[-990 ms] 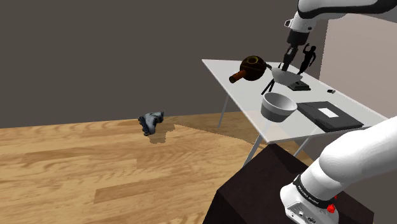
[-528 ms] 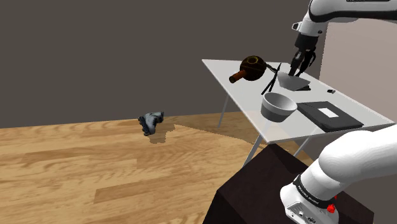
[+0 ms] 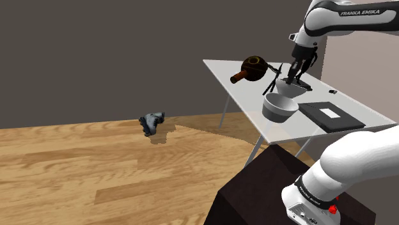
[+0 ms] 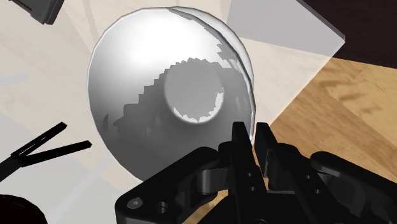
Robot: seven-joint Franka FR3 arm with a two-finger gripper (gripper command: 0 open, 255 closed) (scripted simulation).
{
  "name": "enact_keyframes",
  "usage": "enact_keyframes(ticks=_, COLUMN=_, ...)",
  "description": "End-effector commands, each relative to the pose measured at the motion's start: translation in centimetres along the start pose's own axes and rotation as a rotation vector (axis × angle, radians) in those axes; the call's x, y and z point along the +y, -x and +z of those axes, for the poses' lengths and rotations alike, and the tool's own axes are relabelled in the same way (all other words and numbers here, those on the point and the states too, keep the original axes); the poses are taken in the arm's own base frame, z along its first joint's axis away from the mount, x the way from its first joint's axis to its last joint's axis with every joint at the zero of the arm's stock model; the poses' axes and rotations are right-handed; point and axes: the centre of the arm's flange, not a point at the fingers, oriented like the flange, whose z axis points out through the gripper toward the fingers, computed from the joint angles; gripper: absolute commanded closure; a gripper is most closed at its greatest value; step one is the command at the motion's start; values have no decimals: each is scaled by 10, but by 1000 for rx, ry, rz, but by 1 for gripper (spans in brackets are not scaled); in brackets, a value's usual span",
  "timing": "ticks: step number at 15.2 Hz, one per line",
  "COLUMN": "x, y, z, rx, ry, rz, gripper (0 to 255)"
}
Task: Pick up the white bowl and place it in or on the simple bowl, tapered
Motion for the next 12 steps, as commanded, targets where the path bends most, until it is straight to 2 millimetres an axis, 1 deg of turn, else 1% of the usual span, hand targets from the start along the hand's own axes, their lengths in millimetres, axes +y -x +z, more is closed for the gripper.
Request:
enact_keyframes(ticks=1, x=-1, y=0, z=11, rx=0, ry=1, rz=0, gripper=255)
enact_keyframes(ticks=10, x=-3, y=-3, z=58, rx=0, ry=1, rz=0, gripper=255)
enact_keyframes(ticks=11, x=-3, y=-3, z=63, rx=0, ry=1, rz=0, gripper=255)
enact_keyframes(ticks=12, x=-3, y=-3, z=63, rx=1, ry=1, rz=0, gripper=255)
